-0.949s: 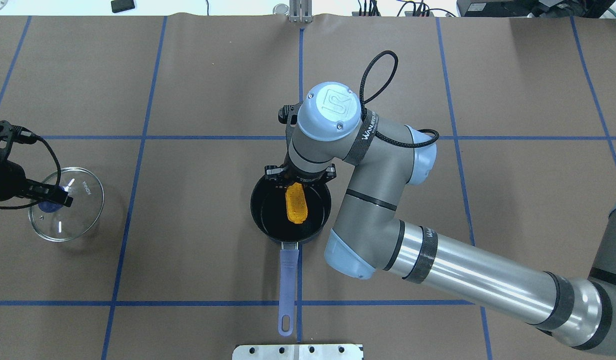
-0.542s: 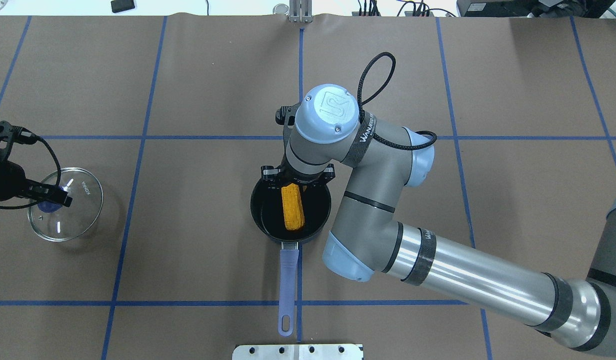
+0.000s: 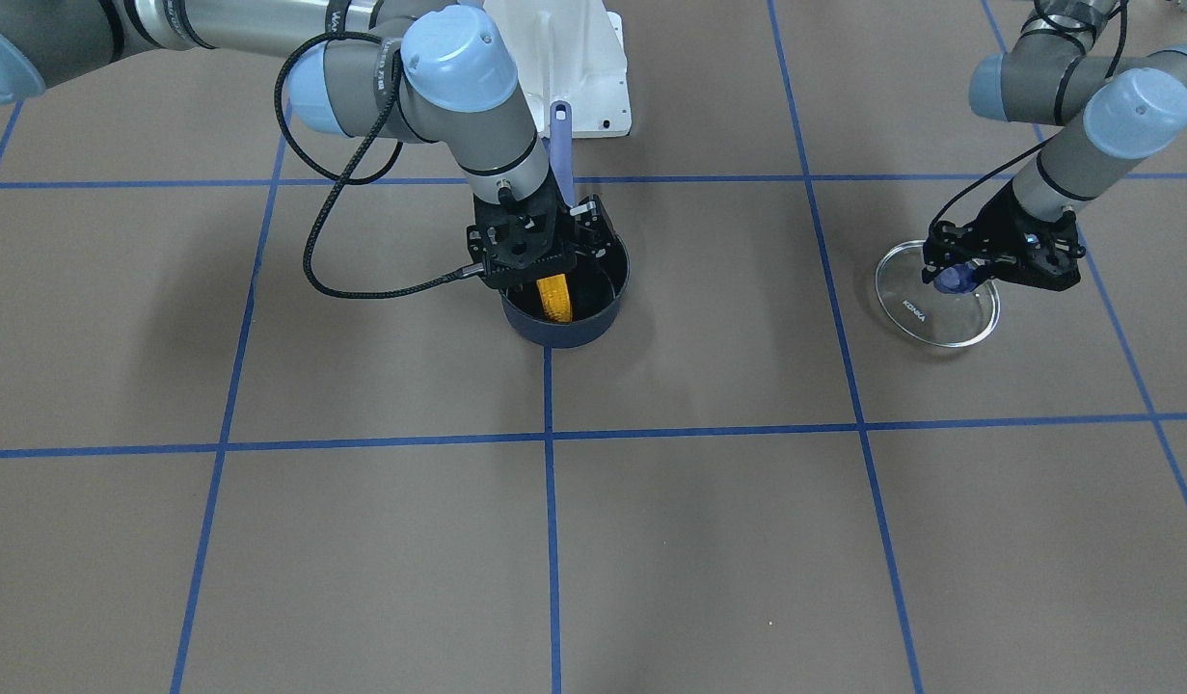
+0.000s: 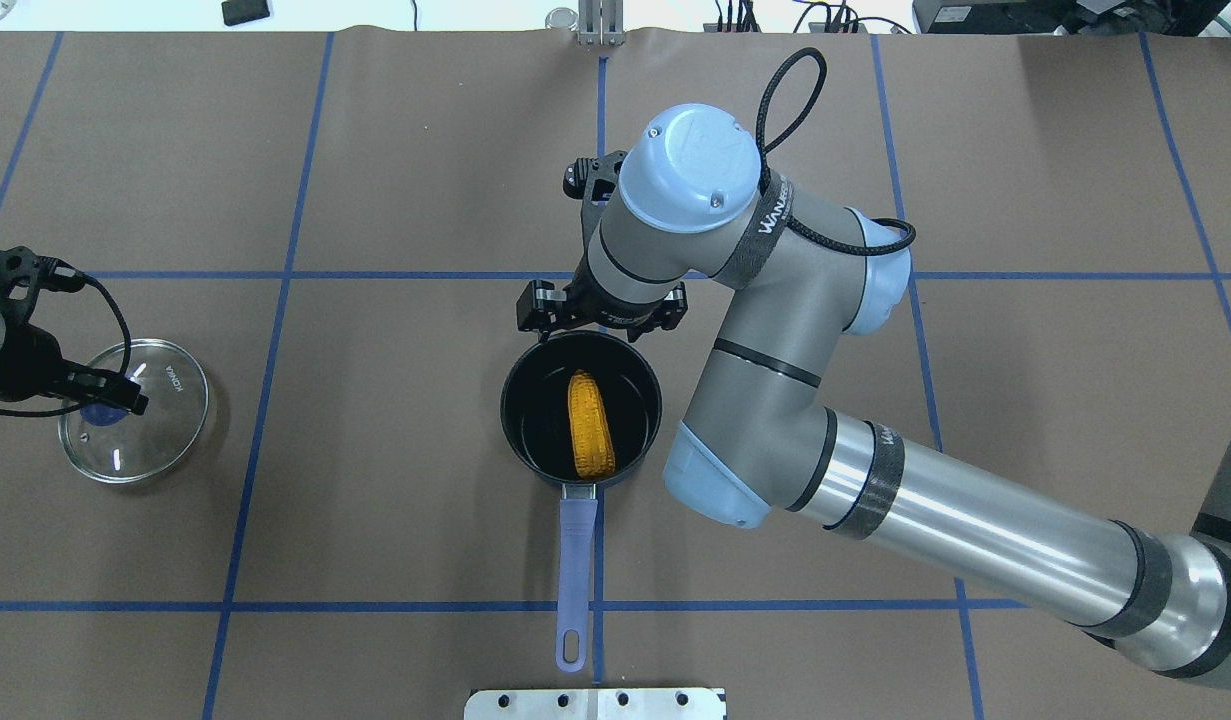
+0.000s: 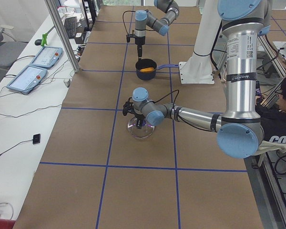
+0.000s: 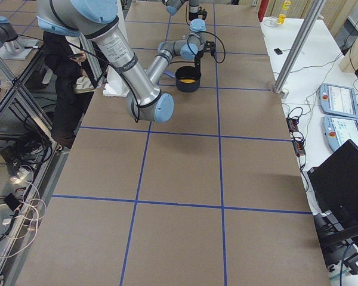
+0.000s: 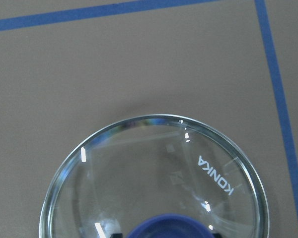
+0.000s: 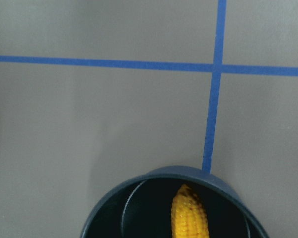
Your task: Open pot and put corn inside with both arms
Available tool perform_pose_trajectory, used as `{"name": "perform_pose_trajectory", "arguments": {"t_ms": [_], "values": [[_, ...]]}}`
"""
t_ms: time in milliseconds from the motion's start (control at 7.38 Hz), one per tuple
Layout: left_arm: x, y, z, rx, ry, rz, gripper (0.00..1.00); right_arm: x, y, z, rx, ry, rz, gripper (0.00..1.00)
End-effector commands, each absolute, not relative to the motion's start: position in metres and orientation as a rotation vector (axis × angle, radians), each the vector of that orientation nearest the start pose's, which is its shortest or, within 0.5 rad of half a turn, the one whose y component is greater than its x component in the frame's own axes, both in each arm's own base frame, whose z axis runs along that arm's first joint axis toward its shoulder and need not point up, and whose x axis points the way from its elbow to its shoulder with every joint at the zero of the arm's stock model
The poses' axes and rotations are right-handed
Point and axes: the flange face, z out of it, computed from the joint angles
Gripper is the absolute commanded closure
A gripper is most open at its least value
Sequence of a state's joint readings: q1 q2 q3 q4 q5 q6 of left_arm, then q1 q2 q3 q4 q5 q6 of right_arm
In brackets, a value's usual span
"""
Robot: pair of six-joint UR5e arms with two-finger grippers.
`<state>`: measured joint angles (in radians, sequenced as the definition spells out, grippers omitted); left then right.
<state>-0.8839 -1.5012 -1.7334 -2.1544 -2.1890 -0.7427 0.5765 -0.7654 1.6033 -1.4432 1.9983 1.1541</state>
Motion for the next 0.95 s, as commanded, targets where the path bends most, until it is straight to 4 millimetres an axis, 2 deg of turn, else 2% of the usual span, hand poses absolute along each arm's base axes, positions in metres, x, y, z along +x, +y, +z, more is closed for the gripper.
{"name": "perform_pose_trajectory", "arguments": {"t_ms": [0, 271, 542, 678, 814], "values": [[0.2554, -0.4292, 0.5518, 0.103, 0.876, 0.158, 0.71, -0.5276, -0.4643, 0.1334, 0.110, -1.029, -0.060, 0.00], [0.2560, -0.4299, 0.5558, 0.097, 0.872, 0.156, 0.70, -0.5264, -0.4647, 0.1318, 0.111, -1.032, -0.060, 0.00], [0.2569, -0.4310, 0.5592, 0.091, 0.867, 0.154, 0.59, -0.5249, -0.4649, 0.1323, 0.114, -1.035, -0.060, 0.00], [0.2592, -0.4325, 0.5572, 0.093, 0.869, 0.156, 0.40, -0.5234, -0.4652, 0.1332, 0.115, -1.034, -0.060, 0.00], [0.2601, -0.4331, 0.5570, 0.086, 0.870, 0.156, 0.06, -0.5227, -0.4659, 0.1332, 0.115, -1.035, -0.059, 0.00]]}}
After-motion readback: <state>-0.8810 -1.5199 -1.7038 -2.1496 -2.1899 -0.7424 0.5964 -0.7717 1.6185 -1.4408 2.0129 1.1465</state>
